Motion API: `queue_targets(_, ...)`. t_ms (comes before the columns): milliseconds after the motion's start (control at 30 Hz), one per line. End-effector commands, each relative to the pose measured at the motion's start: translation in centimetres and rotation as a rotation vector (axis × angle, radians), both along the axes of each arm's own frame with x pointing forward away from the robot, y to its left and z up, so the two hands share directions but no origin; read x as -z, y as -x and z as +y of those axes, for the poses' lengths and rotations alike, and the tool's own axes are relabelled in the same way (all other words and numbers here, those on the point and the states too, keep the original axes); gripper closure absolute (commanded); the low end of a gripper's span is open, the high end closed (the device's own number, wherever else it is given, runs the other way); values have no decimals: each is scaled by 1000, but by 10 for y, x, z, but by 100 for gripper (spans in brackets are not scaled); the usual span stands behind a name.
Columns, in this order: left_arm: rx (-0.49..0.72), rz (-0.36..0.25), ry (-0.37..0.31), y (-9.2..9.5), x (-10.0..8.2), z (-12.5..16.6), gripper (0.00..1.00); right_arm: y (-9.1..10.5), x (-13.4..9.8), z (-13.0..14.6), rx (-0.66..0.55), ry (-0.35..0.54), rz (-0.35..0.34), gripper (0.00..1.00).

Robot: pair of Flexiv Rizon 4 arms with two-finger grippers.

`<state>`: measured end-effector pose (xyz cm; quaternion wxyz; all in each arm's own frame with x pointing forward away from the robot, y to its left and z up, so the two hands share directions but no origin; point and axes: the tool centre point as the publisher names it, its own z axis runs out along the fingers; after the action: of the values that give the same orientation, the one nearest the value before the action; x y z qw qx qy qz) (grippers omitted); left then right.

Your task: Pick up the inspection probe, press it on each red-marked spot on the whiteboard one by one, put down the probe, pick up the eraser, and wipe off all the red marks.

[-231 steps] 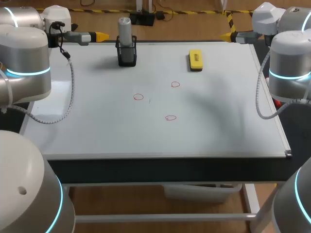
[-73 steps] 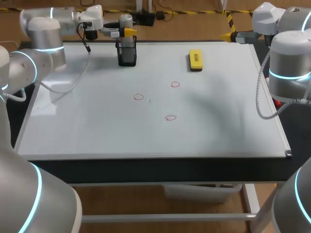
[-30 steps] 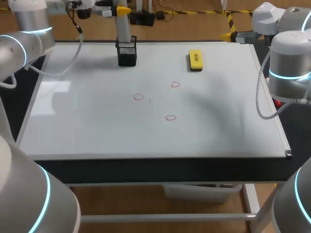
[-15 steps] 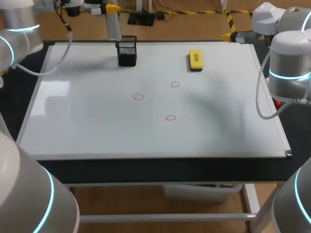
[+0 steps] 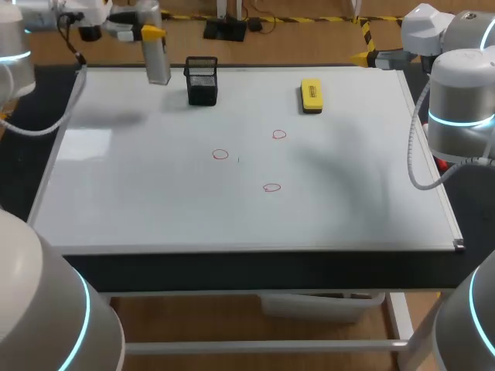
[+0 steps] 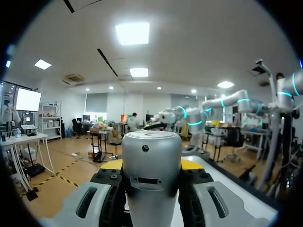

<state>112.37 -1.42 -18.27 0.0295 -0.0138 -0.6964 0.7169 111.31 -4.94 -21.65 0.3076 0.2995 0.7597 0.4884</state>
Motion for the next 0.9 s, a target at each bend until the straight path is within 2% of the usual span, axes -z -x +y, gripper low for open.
queue_targets(33, -405, 5, -14, 30, 5, 10, 100, 0, 0, 0, -1, 1, 1, 0)
queue_targets(500, -457, 16, -35, 63, 24, 27, 100, 0, 0, 0, -1, 1, 1, 0)
queue_targets(667, -480, 21, -63, 71, 26, 30, 100, 0, 0, 0, -1, 1, 1, 0)
queue_targets(900, -486, 27, -65, 74, 27, 31, 100, 0, 0, 0, -1, 1, 1, 0)
